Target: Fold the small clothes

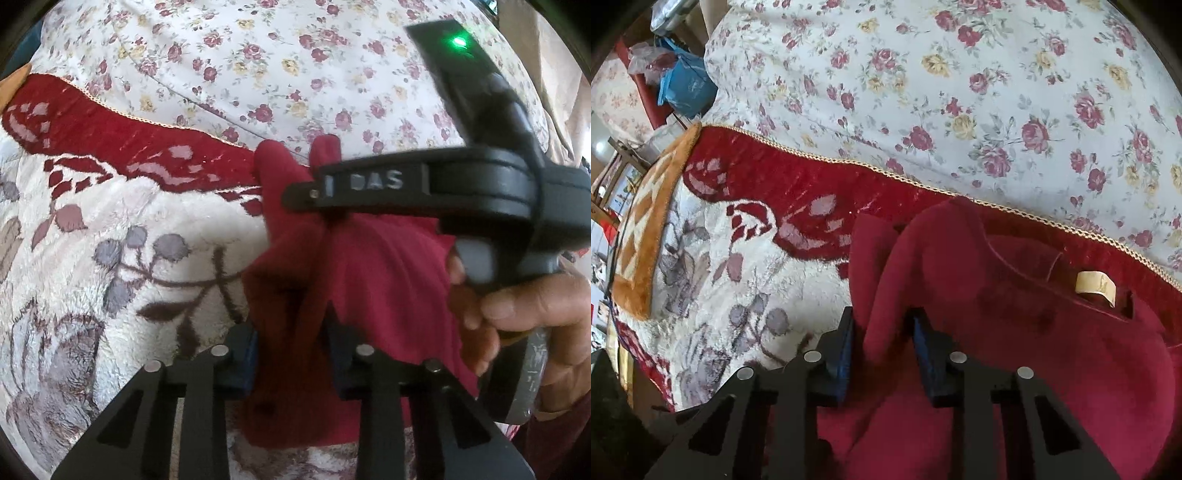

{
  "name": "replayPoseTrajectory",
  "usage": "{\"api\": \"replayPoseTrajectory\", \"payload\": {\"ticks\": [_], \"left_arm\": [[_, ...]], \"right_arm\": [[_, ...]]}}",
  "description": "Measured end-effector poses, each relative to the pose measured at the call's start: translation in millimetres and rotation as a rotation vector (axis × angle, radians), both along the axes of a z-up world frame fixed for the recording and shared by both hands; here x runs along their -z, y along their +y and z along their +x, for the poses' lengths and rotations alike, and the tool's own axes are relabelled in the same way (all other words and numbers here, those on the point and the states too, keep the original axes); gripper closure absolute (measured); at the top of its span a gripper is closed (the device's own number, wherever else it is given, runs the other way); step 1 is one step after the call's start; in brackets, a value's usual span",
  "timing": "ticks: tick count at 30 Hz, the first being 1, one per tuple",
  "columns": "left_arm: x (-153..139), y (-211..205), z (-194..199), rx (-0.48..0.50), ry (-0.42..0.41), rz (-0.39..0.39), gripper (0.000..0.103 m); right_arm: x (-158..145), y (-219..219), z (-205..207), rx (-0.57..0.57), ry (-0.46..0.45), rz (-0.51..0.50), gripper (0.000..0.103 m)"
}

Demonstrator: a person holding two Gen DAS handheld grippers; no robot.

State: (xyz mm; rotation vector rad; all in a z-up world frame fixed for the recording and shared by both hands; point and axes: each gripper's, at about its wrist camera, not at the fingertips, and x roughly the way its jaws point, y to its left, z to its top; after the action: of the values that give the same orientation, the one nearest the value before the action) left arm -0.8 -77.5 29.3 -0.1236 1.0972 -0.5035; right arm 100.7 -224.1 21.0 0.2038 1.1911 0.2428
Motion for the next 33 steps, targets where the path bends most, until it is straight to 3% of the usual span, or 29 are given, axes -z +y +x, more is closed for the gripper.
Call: {"api": "replayPoseTrajectory", "payload": {"ticks": [7,10,13,15,18,20,23,25,27,30,33], "left_arm": [[3.1,-0.6,2.3,-0.004,0.008,0.008,0.075],[4.8,-2.0,5.7,-0.005,0.009,0.012,0.075],[5.8,-1.2,8.4,-0.014,0.012,0.018,0.069],[6.2,-0.2,10.5,-0.027,0.004,0.041,0.052],[6.7,3.8,12.5,-0.047,0.0,0.048,0.037],[10.0,5.1,14.2,-0.062,0.009,0.049,0.03],[12.7,3.8,14.1,-0.064,0.006,0.051,0.03],[12.0,2.7,13.0,-0.052,0.004,0.041,0.041],[11.3,0.3,12.5,-0.029,0.021,0.008,0.072],[5.1,-6.7,7.8,-0.007,0.01,0.011,0.086],[-4.6,-10.4,3.2,-0.006,0.002,-0.005,0.09]], "right_arm": [[14.7,21.3,20.4,-0.022,0.042,-0.107,0.043],[21.2,25.5,24.9,-0.017,0.035,-0.136,0.041],[21.7,24.2,22.3,-0.008,0.006,-0.139,0.05],[17.4,20.9,18.3,-0.016,-0.01,-0.125,0.062],[7.7,10.8,10.8,-0.016,-0.025,-0.089,0.076],[0.5,2.7,5.5,-0.006,-0.031,-0.054,0.079],[-5.0,-4.1,2.7,-0.001,-0.029,-0.028,0.08],[-4.4,-5.7,1.1,0.002,-0.024,-0.02,0.08],[-0.9,-6.3,1.6,0.003,-0.019,-0.008,0.079],[3.5,-8.6,1.9,0.021,-0.012,0.017,0.079],[-2.4,-11.6,-2.3,0.024,-0.023,0.032,0.079]]}}
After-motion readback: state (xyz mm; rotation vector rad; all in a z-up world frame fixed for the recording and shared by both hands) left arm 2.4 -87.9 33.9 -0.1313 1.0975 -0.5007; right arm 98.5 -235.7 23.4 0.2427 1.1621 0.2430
